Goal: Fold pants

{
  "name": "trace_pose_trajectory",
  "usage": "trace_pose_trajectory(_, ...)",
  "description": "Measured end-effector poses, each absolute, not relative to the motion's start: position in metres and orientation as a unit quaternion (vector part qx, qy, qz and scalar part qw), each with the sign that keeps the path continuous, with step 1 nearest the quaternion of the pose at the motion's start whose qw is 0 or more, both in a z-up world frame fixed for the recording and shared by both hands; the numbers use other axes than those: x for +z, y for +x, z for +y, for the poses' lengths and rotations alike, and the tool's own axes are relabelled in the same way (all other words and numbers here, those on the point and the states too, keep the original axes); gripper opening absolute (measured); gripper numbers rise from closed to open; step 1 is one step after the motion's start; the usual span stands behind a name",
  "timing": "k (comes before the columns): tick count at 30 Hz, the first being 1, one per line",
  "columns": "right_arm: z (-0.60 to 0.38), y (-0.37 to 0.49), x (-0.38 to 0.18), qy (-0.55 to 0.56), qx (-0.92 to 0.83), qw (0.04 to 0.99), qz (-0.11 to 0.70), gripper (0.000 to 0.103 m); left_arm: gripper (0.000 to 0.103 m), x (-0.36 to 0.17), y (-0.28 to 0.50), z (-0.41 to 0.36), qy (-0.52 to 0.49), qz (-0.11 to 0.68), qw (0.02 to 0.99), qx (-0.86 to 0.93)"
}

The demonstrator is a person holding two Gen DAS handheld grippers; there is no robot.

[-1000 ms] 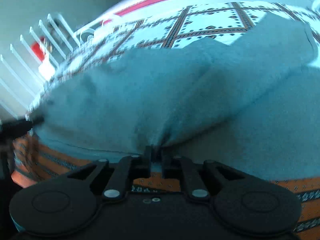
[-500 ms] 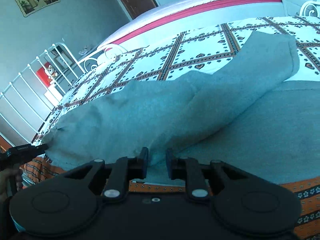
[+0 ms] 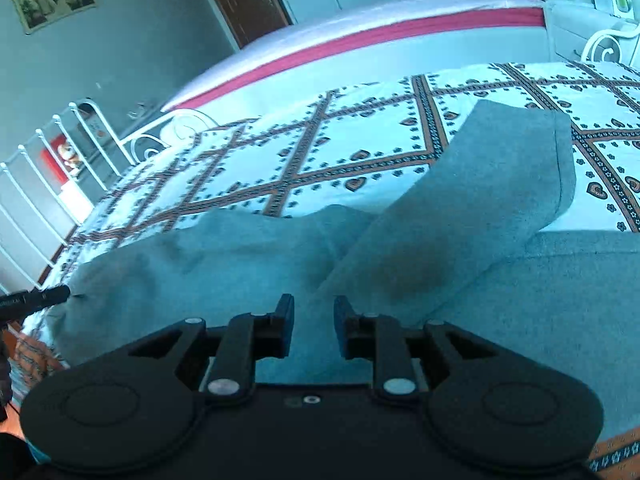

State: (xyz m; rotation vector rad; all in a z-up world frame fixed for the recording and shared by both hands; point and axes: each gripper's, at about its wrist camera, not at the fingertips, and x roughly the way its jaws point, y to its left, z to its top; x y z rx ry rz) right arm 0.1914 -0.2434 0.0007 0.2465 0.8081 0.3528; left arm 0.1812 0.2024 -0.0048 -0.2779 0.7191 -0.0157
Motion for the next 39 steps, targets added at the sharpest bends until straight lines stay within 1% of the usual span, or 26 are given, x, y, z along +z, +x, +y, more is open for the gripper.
trace_pose_trajectory(1, -0.243, 0.194, -0.001, 0.115, 0.166, 0.898, 0.391, 0.016, 0.025, -0.012, 0.181, 0.197, -0.121, 0.359, 0.925, -0.015)
trace_pose_trajectory(2, -0.243, 0.197, -0.004, 0.114, 0.163, 0.898, 0.393, 0.019, 0.025, -0.019, 0.178, 0.189, -0.091, 0.371, 0.924, -0.022)
trace_pose_trajectory(3, -0.243, 0.201, -0.005, 0.116, 0.16, 0.898, 0.394, 0.023, 0.025, -0.023, 0.18, 0.185, -0.081, 0.39, 0.917, -0.025)
trace_pose_trajectory(4, -0.242, 0.205, -0.006, 0.115, 0.156, 0.898, 0.395, 0.026, 0.025, -0.022, 0.179, 0.184, -0.08, 0.386, 0.918, -0.044)
trace_pose_trajectory(6, -0.239, 0.216, -0.009, 0.102, 0.148, 0.9, 0.396, 0.036, 0.025, -0.022, 0.18, 0.183, -0.08, 0.387, 0.917, -0.052)
trace_pose_trajectory(9, -0.233, 0.231, -0.013, 0.09, 0.141, 0.901, 0.401, 0.034, 0.025, -0.027, 0.184, 0.186, -0.089, 0.4, 0.911, -0.04)
trace_pose_trajectory(11, -0.225, 0.242, -0.023, 0.08, 0.129, 0.892, 0.426, 0.034, 0.027, -0.033, 0.186, 0.188, -0.108, 0.409, 0.904, -0.056)
trace_pose_trajectory(12, -0.22, 0.246, -0.03, 0.062, 0.118, 0.887, 0.442, 0.033, 0.034, -0.038, 0.187, 0.186, -0.111, 0.42, 0.898, -0.067)
trace_pose_trajectory(14, -0.209, 0.245, -0.038, 0.018, 0.104, 0.889, 0.446, 0.029, 0.043, -0.043, 0.189, 0.183, -0.104, 0.429, 0.894, -0.079)
trace_pose_trajectory(15, -0.204, 0.243, -0.036, -0.004, 0.097, 0.892, 0.442, 0.009, 0.045, -0.044, 0.187, 0.182, -0.1, 0.425, 0.896, -0.085)
trace_pose_trajectory(16, -0.202, 0.239, -0.032, -0.013, 0.098, 0.893, 0.438, 0.0, 0.046, -0.044, 0.185, 0.181, -0.094, 0.424, 0.896, -0.088)
trace_pose_trajectory(23, -0.25, 0.192, -0.015, 0.015, 0.083, 0.897, 0.434, 0.0, 0.046, -0.044, 0.173, 0.191, -0.091, 0.423, 0.896, -0.099)
trace_pose_trajectory(25, -0.266, 0.172, -0.017, 0.028, 0.086, 0.889, 0.45, 0.0, 0.046, -0.044, 0.171, 0.193, -0.091, 0.422, 0.896, -0.102)
trace_pose_trajectory(27, -0.279, 0.154, -0.03, 0.04, 0.09, 0.87, 0.483, 0.0, 0.046, -0.045, 0.171, 0.195, -0.093, 0.422, 0.896, -0.106)
trace_pose_trajectory(28, -0.284, 0.147, -0.033, 0.042, 0.091, 0.866, 0.49, 0.0, 0.046, -0.045, 0.171, 0.196, -0.097, 0.422, 0.895, -0.106)
trace_pose_trajectory(29, -0.289, 0.14, -0.03, 0.041, 0.088, 0.872, 0.479, 0.0, 0.046, -0.046, 0.173, 0.198, -0.104, 0.421, 0.895, -0.105)
trace_pose_trajectory(30, -0.293, 0.134, -0.024, 0.044, 0.082, 0.882, 0.461, 0.01, 0.046, -0.046, 0.174, 0.2, -0.112, 0.42, 0.895, -0.102)
trace_pose_trajectory(31, -0.297, 0.13, -0.016, 0.052, 0.081, 0.894, 0.438, 0.017, 0.046, -0.046, 0.174, 0.201, -0.12, 0.418, 0.895, -0.099)
trace_pose_trajectory(32, -0.301, 0.129, -0.01, 0.061, 0.084, 0.902, 0.418, 0.02, 0.046, -0.046, 0.175, 0.202, -0.125, 0.417, 0.895, -0.095)
trace_pose_trajectory(35, -0.303, 0.141, 0.0, 0.063, 0.08, 0.917, 0.386, 0.02, 0.046, -0.047, 0.177, 0.201, -0.128, 0.417, 0.896, -0.086)
trace_pose_trajectory(39, -0.299, 0.168, -0.002, 0.054, 0.079, 0.923, 0.372, 0.019, 0.047, -0.048, 0.178, 0.202, -0.134, 0.415, 0.896, -0.082)
